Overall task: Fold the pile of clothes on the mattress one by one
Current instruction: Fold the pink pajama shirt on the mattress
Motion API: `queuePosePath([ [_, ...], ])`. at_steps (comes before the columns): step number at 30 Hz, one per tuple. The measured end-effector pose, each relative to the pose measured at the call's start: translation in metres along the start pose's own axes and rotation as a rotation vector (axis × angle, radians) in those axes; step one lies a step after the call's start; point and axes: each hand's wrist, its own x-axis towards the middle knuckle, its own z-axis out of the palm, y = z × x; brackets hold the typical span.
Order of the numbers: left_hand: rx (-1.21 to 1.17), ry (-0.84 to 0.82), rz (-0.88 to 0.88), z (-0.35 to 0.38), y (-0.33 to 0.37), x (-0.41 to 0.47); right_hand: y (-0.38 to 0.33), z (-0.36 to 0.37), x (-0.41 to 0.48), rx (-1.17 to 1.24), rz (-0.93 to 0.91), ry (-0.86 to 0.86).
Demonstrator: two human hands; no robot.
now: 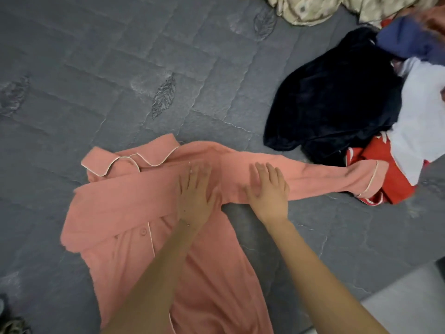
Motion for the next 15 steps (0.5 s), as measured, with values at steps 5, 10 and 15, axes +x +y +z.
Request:
queuePosePath([
  [5, 0.051, -0.039, 0.075, 0.02, 0.061, 0.019, 0.065, -0.04, 0.011, -0.008, 0.096, 0.045],
  [10, 0.043, -0.172, 0.156, 0.045, 0.117, 0.032, 0.111, -0.065, 0.019, 0.008, 0.161, 0.084],
  [15, 0.053, -0.211, 0.215, 0.064, 0.16, 0.04, 0.151, -0.088, 0.025, 0.061, 0.221, 0.152],
])
